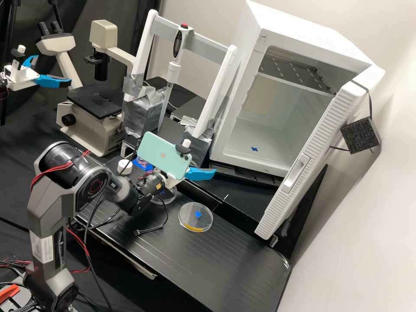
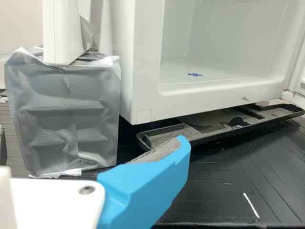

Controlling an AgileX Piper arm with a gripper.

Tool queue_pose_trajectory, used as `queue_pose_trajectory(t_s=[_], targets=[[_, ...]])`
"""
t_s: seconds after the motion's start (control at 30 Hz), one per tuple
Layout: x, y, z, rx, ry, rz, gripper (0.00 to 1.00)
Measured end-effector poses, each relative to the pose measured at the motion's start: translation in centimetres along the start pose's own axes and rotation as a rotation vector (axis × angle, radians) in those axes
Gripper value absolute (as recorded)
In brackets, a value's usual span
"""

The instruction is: Use the pipette

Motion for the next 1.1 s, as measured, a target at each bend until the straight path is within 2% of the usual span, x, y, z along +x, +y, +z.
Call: queue_pose_trajectory(t_s=[0.33,0.37,0.47,0.53,0.67,0.77,0.8,0.83,0.9,0.93,1.07,1.1], targets=[[-0.6,0.3,-0.1,-0.006,0.006,0.003,1.00],[-1.1,0.4,-0.2,-0.011,0.011,0.003,1.00],[-2.8,1.4,-1.2,0.001,0.053,0.034,1.00],[-3.9,2.4,-2.5,0.007,0.103,0.068,1.00],[-6.3,4.1,-6.4,0.019,0.262,0.129,1.00],[-7.2,4.7,-9.2,0.022,0.352,0.129,1.00],[-7.3,4.9,-10.2,0.014,0.373,0.128,1.00],[-7.3,5.0,-10.9,0.012,0.383,0.130,1.00],[-7.1,5.4,-12.5,-0.013,0.397,0.135,1.00],[-7.0,5.6,-13.4,-0.013,0.399,0.137,1.00],[-5.5,6.2,-16.4,-0.042,0.380,0.139,1.00],[-5.1,6.4,-17.0,-0.040,0.379,0.142,1.00]])
